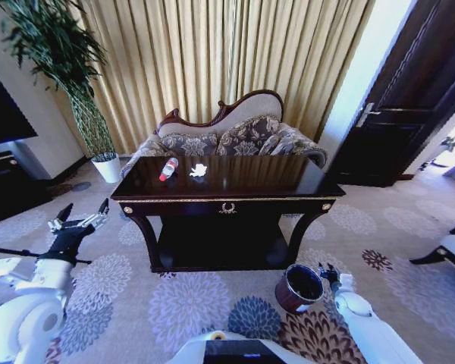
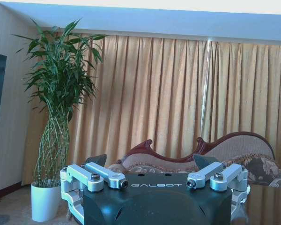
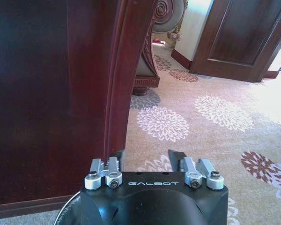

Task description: Move to the front of the table and place the trash on the table into the trash bin.

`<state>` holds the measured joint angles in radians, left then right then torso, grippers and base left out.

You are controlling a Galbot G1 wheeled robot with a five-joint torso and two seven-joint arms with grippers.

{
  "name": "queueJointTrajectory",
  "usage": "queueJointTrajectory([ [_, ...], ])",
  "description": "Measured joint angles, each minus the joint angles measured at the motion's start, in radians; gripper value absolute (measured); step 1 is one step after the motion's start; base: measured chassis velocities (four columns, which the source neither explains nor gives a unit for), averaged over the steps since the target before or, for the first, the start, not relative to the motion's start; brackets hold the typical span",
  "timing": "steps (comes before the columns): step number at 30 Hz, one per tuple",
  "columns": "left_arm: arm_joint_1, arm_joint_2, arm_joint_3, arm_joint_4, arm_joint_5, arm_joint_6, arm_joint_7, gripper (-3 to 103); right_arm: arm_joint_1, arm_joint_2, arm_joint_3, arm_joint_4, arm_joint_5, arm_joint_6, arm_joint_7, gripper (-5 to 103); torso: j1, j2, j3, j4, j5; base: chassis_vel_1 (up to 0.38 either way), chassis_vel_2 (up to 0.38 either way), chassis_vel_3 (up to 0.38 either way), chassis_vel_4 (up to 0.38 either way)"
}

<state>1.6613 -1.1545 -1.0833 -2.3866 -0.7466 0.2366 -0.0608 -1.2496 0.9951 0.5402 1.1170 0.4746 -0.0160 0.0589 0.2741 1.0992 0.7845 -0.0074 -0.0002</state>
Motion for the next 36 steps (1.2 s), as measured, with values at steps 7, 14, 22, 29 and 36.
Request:
queueJointTrajectory([
  [7,0.000,-0.001,0.001,0.000,0.000,-0.001,0.001,100,-0.002,0.003,0.001,0.000,-0.004,-0.002,0.001,79,0.000,0.000,0.000,0.0000,0.0001,0.000,0.000,0.000,0.000],
  [14,0.000,-0.002,0.001,0.000,0.000,-0.001,0.001,100,0.005,0.002,-0.003,-0.010,-0.029,-0.008,-0.004,100,0.000,0.000,0.000,0.0000,-0.0001,0.000,0.000,0.000,0.000],
  [22,0.001,-0.001,0.000,0.001,0.000,0.002,0.003,100,0.005,0.003,-0.001,-0.010,-0.031,-0.008,-0.008,100,0.000,0.000,0.000,0.0000,0.0000,0.000,0.000,0.000,0.000],
  [29,-0.002,0.001,-0.002,0.004,-0.002,0.002,0.003,100,0.004,0.007,0.004,-0.011,-0.010,-0.008,-0.007,100,0.000,0.000,0.000,0.0000,0.0000,0.000,0.000,0.000,0.000],
  [36,-0.001,0.000,-0.005,0.003,-0.003,0.002,0.003,100,-0.001,0.006,0.010,-0.004,0.003,-0.008,-0.007,100,0.000,0.000,0.000,0.0000,0.0000,0.000,0.000,0.000,0.000],
])
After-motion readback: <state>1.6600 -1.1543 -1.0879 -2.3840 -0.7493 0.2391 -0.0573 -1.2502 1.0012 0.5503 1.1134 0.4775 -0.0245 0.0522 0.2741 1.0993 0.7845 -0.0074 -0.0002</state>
